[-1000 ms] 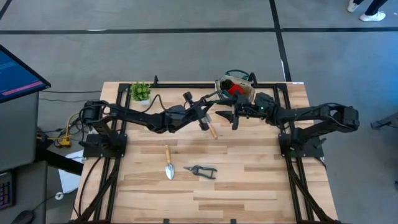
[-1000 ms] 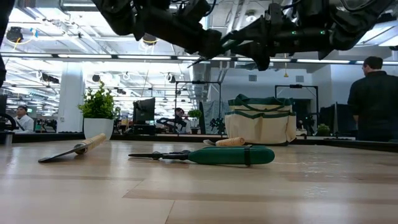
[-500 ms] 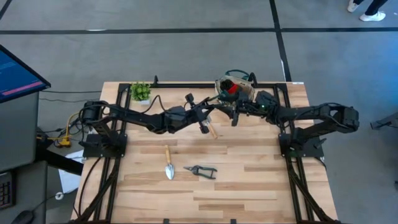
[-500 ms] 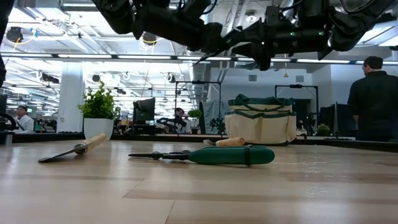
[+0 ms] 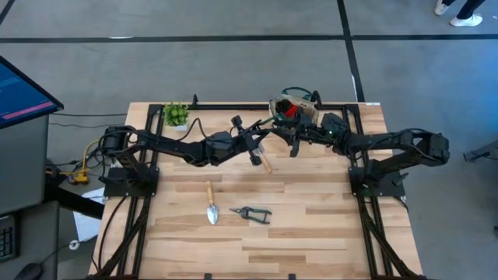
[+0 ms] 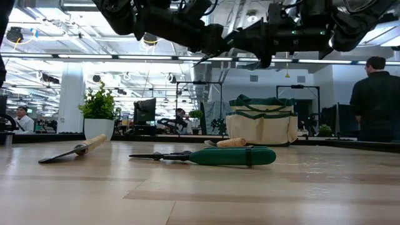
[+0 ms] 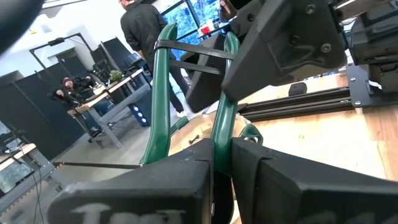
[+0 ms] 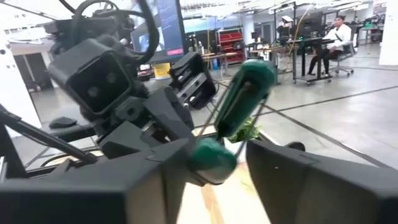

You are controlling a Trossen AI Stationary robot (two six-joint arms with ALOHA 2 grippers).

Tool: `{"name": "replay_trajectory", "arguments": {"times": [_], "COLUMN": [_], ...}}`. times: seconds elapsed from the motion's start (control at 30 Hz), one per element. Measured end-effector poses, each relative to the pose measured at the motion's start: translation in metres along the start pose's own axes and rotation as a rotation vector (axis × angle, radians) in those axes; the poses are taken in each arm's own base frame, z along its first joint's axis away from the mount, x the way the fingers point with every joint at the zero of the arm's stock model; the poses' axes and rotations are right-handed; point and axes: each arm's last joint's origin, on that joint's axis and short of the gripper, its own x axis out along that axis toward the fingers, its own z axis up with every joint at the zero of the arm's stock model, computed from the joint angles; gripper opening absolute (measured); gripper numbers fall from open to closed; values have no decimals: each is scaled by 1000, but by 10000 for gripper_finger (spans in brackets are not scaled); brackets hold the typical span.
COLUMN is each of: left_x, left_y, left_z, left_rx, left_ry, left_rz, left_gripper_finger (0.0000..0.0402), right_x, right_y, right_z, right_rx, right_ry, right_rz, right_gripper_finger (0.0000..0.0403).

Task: Pick & Place Garden tools in Gardening bag
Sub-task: Put the top green shears into the gardening bag

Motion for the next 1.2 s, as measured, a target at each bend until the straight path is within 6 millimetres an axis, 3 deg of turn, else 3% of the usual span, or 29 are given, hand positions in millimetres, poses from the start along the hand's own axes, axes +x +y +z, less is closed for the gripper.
{"name": "replay_trajectory", "arguments": {"times": [0.27,0.6,0.97,1.2], "left_x": [0,0,-2,-14], "left_y": [0,0,3,18], "left_z": [0,0,2,22], "left_rx": [-4,2,0,-33], "left_ry": [2,3,10,-35], "left_rz": [0,0,27,62], "left_gripper_finger": [11,23,103,146], "right_x": [0,0,-2,-15], "right_y": [0,0,-4,-12], "right_z": [0,0,4,15], "right_rx": [-8,-43,-61,-62], "right_ry": [1,-3,-24,5], "right_rz": [6,3,-17,-73], "right_gripper_finger": [55,55,55,55]}}
